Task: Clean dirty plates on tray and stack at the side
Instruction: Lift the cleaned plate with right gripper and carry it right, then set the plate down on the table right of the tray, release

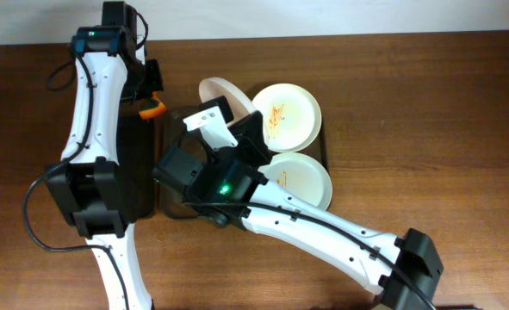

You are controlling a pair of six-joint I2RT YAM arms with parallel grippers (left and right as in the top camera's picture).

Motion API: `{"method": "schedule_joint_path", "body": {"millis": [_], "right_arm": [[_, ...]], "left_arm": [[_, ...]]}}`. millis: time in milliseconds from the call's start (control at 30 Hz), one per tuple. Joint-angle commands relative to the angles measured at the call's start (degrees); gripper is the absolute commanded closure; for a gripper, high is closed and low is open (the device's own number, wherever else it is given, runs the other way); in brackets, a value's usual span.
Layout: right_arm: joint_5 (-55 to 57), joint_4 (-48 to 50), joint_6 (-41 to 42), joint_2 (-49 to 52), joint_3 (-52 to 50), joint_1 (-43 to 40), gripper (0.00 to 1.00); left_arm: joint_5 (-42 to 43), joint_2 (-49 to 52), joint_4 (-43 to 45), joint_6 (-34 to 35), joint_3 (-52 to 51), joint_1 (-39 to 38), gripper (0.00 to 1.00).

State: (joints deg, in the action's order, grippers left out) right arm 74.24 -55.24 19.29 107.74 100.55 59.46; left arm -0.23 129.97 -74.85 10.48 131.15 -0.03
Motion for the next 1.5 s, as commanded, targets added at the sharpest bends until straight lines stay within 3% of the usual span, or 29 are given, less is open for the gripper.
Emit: {"method": "schedule_joint_path", "body": {"millis": [0, 133, 300, 500, 767, 933, 1200, 1233, 1300, 1467], "right_arm": [[-14.08, -0.09, 0.46, 0.13, 0.55, -0.92, 0.96], [-36.83, -0.52, 0.44, 0.13, 0.55, -8.15, 0.96], [-59.21, -1.38, -3.06, -0.07, 0.55, -24.24, 0.96], [-72.54, -3.08, -5.55, -1.11, 0.55, -43.08, 0.96], [-78.14, -10.6, -5.6, -0.94, -0.79, -66.88, 0.96], [-78.12, -9.81, -5.55, -0.85, -7.63, -71.58, 0.96], [-78.07, -0.07, -4.15, -0.83, -23.1, -72.52, 0.96], [-78.12, 0.26, -3.76, -0.83, -23.41, -72.81, 0.94], [-78.38, 0.37, -3.54, -0.87, -22.86, -73.94, 0.8], [-81.02, -6.58, -4.37, -0.94, -15.04, -76.41, 0.56]], "left_arm": [[0.44, -0.55, 0.17, 0.13, 0.24, 0.0, 1.0], [0.44, -0.55, 0.17, 0.13, 0.24, 0.0, 1.0], [0.44, -0.55, -0.42, 0.15, 0.24, 0.0, 1.0], [0.44, -0.55, -1.14, 0.15, 0.24, -0.02, 1.0], [0.26, -0.55, -1.55, 0.13, 0.24, 0.04, 1.0], [0.44, -0.55, -1.53, 0.13, 0.24, 0.04, 1.0], [0.42, -0.55, -1.57, 0.13, 0.24, 0.04, 1.0], [0.42, -0.55, -1.62, 0.13, 0.24, 0.04, 1.0], [0.42, -0.55, -1.79, 0.13, 0.24, 0.04, 1.0], [0.44, -0.55, -1.79, 0.13, 0.24, 0.04, 1.0]]}}
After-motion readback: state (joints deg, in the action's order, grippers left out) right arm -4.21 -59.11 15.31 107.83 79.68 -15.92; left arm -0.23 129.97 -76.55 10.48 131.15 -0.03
